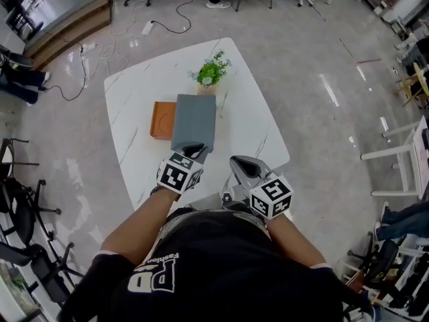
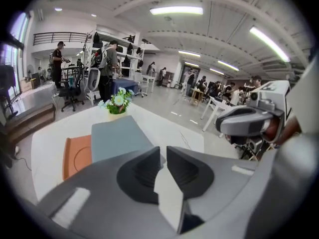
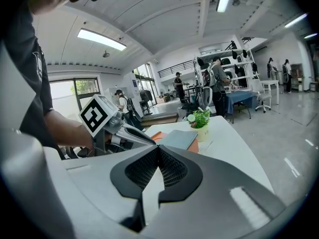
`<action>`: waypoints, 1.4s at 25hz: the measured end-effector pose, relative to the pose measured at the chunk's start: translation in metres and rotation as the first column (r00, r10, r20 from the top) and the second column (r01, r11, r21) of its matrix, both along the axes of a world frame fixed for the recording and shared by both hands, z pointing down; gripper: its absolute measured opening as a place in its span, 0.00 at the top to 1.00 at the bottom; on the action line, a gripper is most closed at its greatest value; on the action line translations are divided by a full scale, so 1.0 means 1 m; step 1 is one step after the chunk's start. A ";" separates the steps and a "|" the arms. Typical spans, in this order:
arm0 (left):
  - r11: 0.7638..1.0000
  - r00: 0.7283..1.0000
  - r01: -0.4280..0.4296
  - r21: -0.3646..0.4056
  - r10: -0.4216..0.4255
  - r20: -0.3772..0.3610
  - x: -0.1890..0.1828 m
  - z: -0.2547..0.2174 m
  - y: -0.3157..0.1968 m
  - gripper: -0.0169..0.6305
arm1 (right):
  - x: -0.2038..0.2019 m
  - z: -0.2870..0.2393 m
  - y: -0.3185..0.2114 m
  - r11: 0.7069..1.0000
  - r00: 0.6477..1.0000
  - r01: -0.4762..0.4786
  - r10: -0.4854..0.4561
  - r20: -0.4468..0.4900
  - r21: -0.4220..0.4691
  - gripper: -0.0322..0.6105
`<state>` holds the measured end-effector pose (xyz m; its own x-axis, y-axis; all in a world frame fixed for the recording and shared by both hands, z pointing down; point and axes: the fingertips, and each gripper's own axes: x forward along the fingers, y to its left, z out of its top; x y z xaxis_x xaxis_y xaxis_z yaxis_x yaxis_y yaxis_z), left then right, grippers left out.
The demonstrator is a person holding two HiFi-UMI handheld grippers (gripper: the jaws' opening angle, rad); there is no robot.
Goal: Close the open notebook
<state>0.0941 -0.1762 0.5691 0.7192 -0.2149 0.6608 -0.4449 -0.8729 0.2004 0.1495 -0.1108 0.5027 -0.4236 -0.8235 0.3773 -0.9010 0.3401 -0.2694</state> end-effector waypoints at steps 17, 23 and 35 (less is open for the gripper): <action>0.968 0.952 0.246 0.046 -0.232 -0.199 -0.078 -0.061 -0.028 0.87 | -0.021 -0.018 -0.040 0.997 0.998 0.057 -0.056 -0.018 0.052 0.95; 0.948 0.927 0.315 0.043 -0.298 -0.230 -0.107 -0.066 -0.029 0.88 | -0.040 -0.022 -0.049 0.991 0.993 0.116 -0.115 -0.024 0.060 0.95; 0.925 0.906 0.369 0.088 -0.337 -0.257 -0.145 -0.072 -0.016 0.88 | -0.070 -0.014 -0.053 0.981 0.981 0.186 -0.183 -0.062 0.049 0.95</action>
